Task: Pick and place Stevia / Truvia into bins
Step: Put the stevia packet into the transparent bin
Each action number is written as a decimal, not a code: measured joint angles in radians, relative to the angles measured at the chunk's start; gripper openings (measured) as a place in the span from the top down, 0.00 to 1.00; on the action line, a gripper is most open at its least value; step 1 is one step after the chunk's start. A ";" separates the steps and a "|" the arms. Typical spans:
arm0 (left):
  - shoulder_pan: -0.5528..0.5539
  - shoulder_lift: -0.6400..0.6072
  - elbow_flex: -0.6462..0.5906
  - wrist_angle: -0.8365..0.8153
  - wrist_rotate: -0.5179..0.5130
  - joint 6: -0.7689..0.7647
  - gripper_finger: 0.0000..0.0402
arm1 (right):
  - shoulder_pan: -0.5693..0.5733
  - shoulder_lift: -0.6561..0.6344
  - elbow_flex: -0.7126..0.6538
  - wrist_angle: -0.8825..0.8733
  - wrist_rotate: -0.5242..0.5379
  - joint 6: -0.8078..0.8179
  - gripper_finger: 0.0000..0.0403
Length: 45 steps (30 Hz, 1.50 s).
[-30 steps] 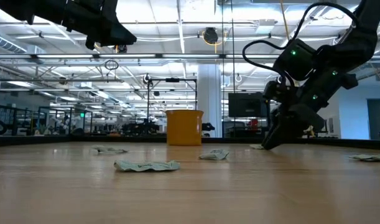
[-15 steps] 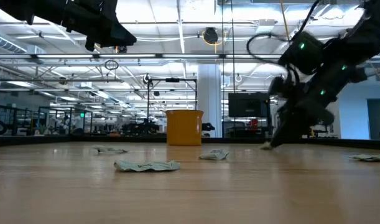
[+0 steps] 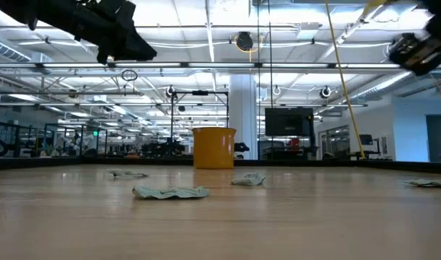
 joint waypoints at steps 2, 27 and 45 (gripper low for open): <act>0.000 0.000 0.000 -0.027 0.000 -0.006 0.77 | 0.075 -0.009 0.000 0.027 -0.051 0.175 1.00; 0.000 0.000 -0.001 0.035 -0.002 -0.071 0.77 | 0.467 0.166 -0.260 0.584 0.079 0.942 1.00; 0.000 0.000 -0.001 0.037 -0.002 -0.096 0.77 | 0.467 0.161 -0.261 0.559 0.042 0.937 0.79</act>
